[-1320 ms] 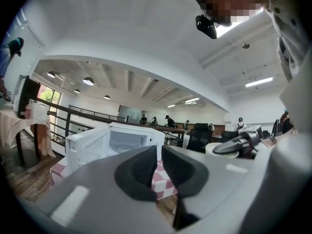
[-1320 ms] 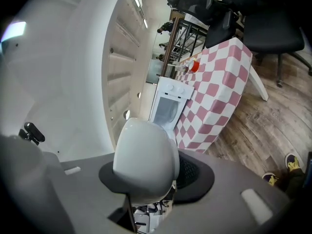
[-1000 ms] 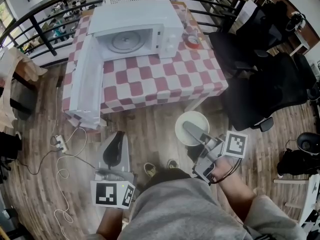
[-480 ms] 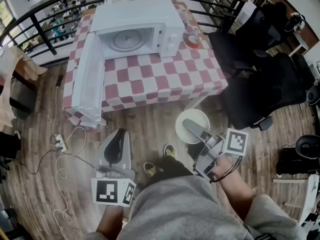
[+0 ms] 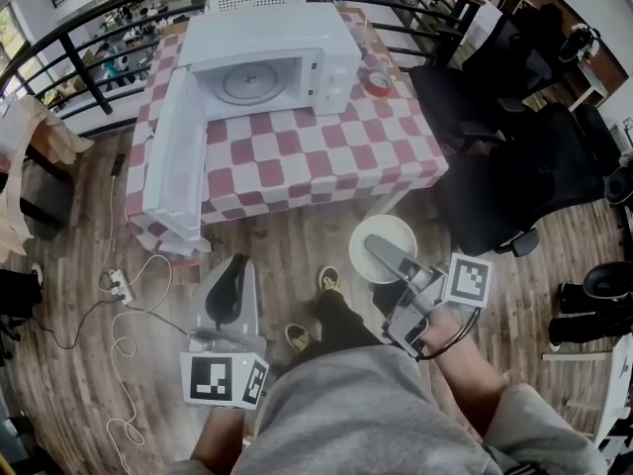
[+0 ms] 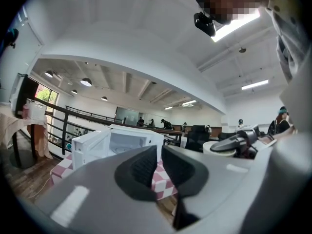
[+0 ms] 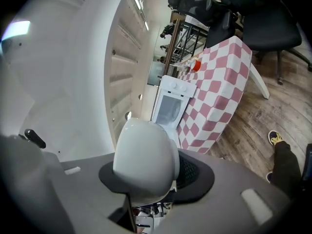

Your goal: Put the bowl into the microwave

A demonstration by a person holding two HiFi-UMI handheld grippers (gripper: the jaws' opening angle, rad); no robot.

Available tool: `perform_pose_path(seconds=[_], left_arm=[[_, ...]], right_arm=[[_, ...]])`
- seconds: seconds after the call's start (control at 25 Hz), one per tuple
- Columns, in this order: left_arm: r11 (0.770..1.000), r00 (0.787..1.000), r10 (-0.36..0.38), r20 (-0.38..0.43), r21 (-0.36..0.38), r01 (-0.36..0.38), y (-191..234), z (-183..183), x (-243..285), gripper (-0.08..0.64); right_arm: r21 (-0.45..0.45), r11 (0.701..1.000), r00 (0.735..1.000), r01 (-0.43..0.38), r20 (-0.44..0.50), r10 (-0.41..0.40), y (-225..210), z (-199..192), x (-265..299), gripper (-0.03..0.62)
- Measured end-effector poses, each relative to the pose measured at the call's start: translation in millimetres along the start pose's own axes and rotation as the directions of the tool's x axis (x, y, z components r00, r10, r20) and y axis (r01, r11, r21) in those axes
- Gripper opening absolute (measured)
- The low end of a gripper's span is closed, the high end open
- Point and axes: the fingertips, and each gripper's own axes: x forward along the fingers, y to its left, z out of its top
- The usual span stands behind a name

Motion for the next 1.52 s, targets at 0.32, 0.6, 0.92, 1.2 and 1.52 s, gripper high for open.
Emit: perform_pose_path(seconds=[0.32, 0.6, 0.92, 1.2, 1.52], left_arm=[[1.0, 1.0, 0.01, 0.028, -0.01, -0.01, 1.5, 7.4, -4.7, 0.037], [1.0, 0.999, 0.016, 0.029, 0.002, -0.016, 3.0, 8.2, -4.8, 0.037], [1.0, 0.999, 0.023, 0.028, 0.004, -0.023, 4.2, 8.6, 2.1, 0.037], [0.999, 0.999, 0.032, 0.021, 0.011, -0.032, 5.1, 7.8, 14.3, 0.028], [0.999, 0.999, 0.032, 0.004, 0.012, -0.032, 8.7, 2.6, 33.5, 0.026]], right_arm=[[-0.02, 1.0, 1.0, -0.012, -0.005, 0.012, 4.8, -2.7, 1.5, 0.182], [-0.018, 1.0, 1.0, -0.01, -0.01, 0.01, 3.1, -2.8, 5.2, 0.183], [-0.012, 1.0, 1.0, -0.015, -0.008, 0.015, 2.6, 1.3, 9.4, 0.183], [-0.006, 1.0, 1.0, -0.013, -0.013, 0.013, -2.7, 10.0, 15.5, 0.182], [0.009, 1.0, 1.0, -0.013, -0.026, 0.013, -12.1, 24.1, 30.9, 0.183]])
